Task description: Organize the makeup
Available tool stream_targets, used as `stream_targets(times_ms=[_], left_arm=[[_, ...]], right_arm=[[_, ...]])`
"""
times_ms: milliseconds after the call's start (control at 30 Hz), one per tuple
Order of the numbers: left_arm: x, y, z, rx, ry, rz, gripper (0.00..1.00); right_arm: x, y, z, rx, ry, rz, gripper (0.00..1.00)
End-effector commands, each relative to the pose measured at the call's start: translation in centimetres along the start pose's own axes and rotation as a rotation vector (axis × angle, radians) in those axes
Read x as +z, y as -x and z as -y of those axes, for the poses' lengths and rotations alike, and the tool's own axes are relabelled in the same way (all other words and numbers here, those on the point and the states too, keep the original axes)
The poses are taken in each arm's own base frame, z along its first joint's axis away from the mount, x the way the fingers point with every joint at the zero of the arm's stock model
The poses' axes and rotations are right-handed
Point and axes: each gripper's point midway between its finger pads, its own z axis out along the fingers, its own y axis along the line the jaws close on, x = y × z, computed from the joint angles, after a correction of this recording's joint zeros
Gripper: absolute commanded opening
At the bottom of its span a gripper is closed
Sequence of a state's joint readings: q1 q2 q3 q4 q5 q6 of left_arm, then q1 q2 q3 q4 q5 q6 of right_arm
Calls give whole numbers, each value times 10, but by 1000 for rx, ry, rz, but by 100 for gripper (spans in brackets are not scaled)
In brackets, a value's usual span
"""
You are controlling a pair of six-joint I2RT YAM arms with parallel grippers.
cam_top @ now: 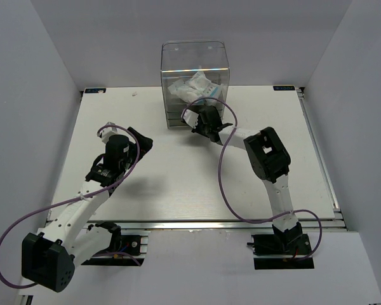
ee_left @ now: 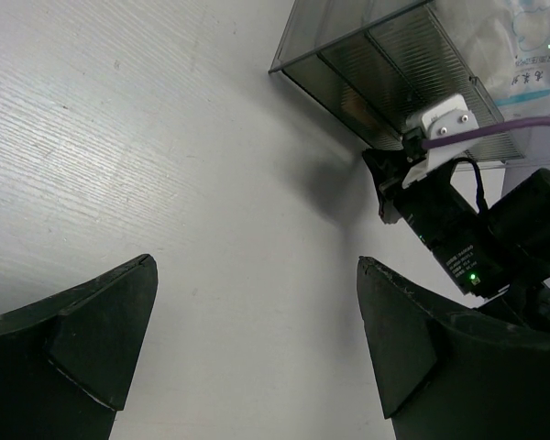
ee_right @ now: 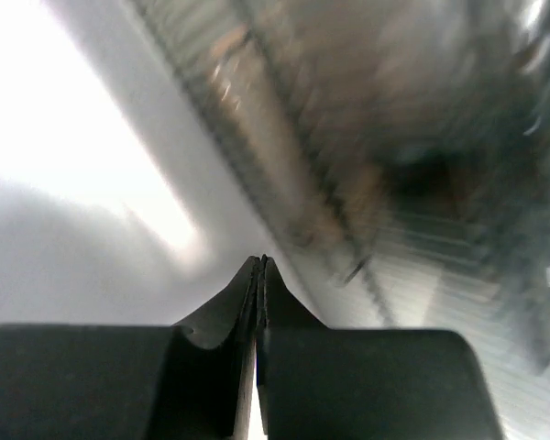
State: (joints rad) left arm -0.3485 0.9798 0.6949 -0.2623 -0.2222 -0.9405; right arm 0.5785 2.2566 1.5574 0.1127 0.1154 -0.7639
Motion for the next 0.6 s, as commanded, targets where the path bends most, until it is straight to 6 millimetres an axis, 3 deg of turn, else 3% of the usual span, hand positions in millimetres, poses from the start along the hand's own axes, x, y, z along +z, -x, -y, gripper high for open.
stream_targets(times_ms=[0, 67, 133, 167, 233, 267, 300, 333, 367, 433, 467, 567], left_arm=[[-3, 6, 0, -6, -3, 22, 98], [-3, 8, 0, -4, 0, 28, 98], [-4, 11, -2, -6, 6, 44, 98], [-6, 13, -1, -12, 3, 54, 98], [-8, 17, -2, -15, 2, 73, 98], [-9, 18, -2, -15, -2, 80, 98], [-10, 19, -2, -12, -4, 84, 98], [-10, 19, -1, -7, -10, 86, 98], [-11, 20, 0, -4, -22, 90, 98], [-10, 18, 2, 11, -40, 83, 98], [-10, 18, 6, 14, -59, 84, 98], [-9, 16, 14, 27, -105, 67, 98]], right_arm=[[-30, 25, 23, 22, -51, 92, 1], [-51, 36, 26, 42, -49, 131, 4], [-64, 30, 16, 60, -15, 128, 11], [-81, 41, 21, 89, -9, 160, 15], [-97, 38, 10, 134, 42, 175, 33], [-117, 50, 16, 182, 55, 222, 37], [-127, 47, 12, 210, 84, 218, 51], [-137, 44, 6, 237, 116, 221, 54], [-159, 55, 12, 260, 137, 275, 61], [-180, 53, 5, 325, 189, 282, 80], [-199, 57, 8, 343, 203, 318, 89], [-234, 58, 14, 439, 217, 358, 89]])
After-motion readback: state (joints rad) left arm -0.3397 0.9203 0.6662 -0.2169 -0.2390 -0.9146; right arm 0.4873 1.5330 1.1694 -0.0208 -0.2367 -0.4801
